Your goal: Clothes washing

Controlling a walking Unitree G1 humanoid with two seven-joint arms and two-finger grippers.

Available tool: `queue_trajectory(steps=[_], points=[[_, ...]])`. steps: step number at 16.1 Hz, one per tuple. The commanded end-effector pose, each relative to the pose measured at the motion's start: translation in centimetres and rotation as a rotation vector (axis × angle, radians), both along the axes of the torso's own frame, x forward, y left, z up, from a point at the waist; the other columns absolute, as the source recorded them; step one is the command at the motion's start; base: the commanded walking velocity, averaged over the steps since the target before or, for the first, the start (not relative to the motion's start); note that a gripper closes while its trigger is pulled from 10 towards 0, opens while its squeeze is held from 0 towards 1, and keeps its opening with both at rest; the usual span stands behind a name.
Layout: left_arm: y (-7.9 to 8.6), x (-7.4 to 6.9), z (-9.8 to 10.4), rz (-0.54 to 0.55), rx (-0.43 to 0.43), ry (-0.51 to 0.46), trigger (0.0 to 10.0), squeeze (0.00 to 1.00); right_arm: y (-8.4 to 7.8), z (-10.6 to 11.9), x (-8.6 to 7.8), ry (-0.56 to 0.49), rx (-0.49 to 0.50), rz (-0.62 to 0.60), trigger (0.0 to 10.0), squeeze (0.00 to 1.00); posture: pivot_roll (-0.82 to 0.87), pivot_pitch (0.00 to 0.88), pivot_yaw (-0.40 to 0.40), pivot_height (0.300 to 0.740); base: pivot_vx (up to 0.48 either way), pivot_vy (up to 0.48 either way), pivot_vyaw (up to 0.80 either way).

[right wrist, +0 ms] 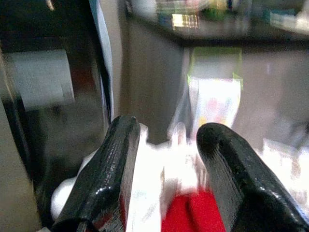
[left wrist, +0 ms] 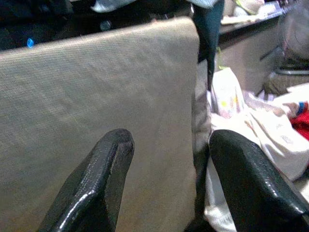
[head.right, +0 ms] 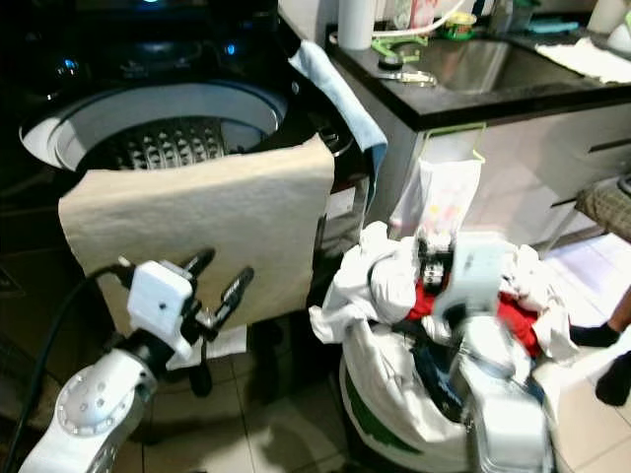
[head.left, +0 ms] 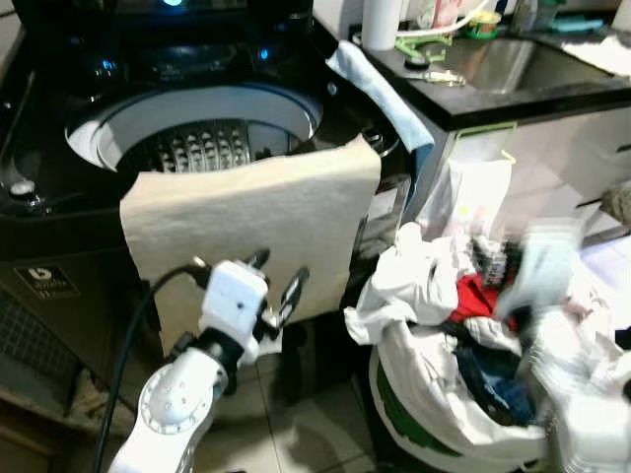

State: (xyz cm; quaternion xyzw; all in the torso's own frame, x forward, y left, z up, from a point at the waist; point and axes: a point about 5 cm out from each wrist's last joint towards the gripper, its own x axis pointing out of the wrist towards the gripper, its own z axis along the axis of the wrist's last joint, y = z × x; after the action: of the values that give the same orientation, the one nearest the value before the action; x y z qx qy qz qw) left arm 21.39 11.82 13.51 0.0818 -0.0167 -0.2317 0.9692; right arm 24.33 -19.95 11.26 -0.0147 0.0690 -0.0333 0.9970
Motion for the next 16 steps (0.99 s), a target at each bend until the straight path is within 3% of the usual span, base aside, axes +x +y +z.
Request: queue_trajectory(steps=[1, 3, 4, 6, 10, 12, 16], points=[[0.1, 0.1, -0.4, 0.034, 0.025, -0.004, 10.0, 0.0, -0.4, -0.4, -0.1, 0.0, -0.02, -0.034, 10.0, 0.0, -0.03, 0.0, 0.001, 0.719, 0.0, 0.0, 0.0], [0.7, 0.1, -1.9, 0.075, 0.074, 0.043, 10.0, 0.0, 0.3, -1.7, -0.7, 0.051, -0.009, 0.019, 10.0, 0.0, -0.03, 0.0, -0.005, 0.719, 0.0, 0.0, 0.0], [0.9, 0.2, -1.7, 0.085, 0.081, 0.001, 10.0, 0.0, 1.0, -1.3, -0.7, 0.011, 0.042, 0.074, 10.0, 0.0, -0.03, 0.0, -0.007, 0.719, 0.0, 0.0, 0.0], [0.4, 0.2, -0.6, 0.031, -0.001, -0.035, 10.0, 0.0, 2.4, -2.0, -1.0, 0.06, 0.099, 0.152, 10.0, 0.0, -0.03, 0.0, -0.012, 0.719, 0.126, 0.0, -0.4], [0.0, 0.1, -0.5, -0.031, -0.002, -0.03, 10.0, 0.0, 2.4, -2.3, -1.3, 0.082, 0.153, 0.149, 10.0, 0.0, -0.03, 0.0, 0.0, 0.719, 0.349, 0.0, -0.8], [0.2, 0.5, -0.2, -0.017, 0.008, -0.03, 10.0, 0.0, 2.8, -2.4, -1.2, 0.119, 0.153, 0.221, 10.0, 0.0, -0.03, 0.0, 0.0, 0.719, 0.0, 0.0, 0.0], [0.7, 1.4, -0.3, 0.067, 0.06, -0.031, 10.0, 0.0, 2.1, -1.9, -0.3, 0.095, 0.103, 0.222, 10.0, 0.0, -0.03, 0.0, -0.002, 0.719, 0.0, 0.0, 0.0]])
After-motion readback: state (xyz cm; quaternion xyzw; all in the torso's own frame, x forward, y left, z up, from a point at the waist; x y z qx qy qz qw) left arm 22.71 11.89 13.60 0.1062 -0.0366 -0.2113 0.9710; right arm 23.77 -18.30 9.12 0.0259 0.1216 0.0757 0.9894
